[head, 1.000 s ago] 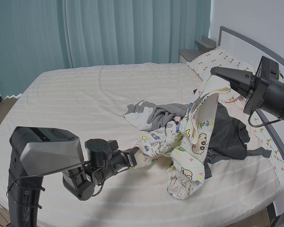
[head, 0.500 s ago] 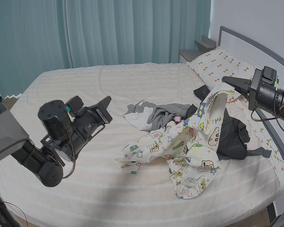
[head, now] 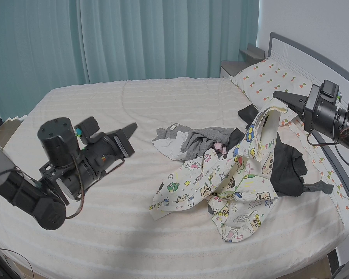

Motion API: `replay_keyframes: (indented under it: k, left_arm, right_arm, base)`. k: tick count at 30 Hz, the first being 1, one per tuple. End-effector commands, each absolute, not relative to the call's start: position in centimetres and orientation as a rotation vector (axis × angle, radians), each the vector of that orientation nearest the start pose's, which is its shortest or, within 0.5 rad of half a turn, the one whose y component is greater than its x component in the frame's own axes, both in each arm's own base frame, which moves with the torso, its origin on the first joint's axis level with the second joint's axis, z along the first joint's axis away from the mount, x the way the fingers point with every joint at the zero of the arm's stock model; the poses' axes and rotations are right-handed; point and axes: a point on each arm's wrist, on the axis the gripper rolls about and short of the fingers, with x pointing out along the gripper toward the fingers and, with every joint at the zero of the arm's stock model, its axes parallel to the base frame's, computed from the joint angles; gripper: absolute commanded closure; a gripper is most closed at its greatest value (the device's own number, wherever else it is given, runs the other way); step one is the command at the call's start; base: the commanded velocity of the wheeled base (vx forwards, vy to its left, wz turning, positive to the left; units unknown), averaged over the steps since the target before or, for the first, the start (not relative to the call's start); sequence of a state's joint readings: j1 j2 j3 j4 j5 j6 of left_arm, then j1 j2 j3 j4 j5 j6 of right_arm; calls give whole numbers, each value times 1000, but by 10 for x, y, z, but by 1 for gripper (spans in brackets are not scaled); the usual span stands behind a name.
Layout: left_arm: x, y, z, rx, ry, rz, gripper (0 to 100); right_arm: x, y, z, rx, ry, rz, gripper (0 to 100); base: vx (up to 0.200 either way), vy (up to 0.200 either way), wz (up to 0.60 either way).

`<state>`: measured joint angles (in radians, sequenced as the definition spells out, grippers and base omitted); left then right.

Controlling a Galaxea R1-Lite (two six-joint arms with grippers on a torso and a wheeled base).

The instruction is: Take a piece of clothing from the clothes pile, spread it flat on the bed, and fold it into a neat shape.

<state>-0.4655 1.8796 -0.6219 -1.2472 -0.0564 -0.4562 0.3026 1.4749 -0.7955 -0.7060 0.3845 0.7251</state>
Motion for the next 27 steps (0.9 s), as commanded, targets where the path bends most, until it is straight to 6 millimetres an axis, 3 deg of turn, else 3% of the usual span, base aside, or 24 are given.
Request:
replay_keyframes:
  k: [1, 11, 18, 27]
  left_arm:
    - [293, -162, 71, -402, 390, -610, 100]
    - [290, -170, 20, -342, 555, -718, 100]
    - [290, -176, -6, -315, 551, -781, 100]
    - [274, -192, -12, -334, 599, -840, 100]
  right_arm:
    - [210, 93, 263, 692, 211, 791, 100]
    - [176, 95, 314, 761, 137, 936, 100]
    - [181, 99, 306, 764, 194, 937, 100]
    - [182, 109, 304, 766, 225, 965, 100]
  base:
    - [0, 0, 0]
    - [0, 0, 0]
    - [0, 0, 0]
    - [0, 0, 0]
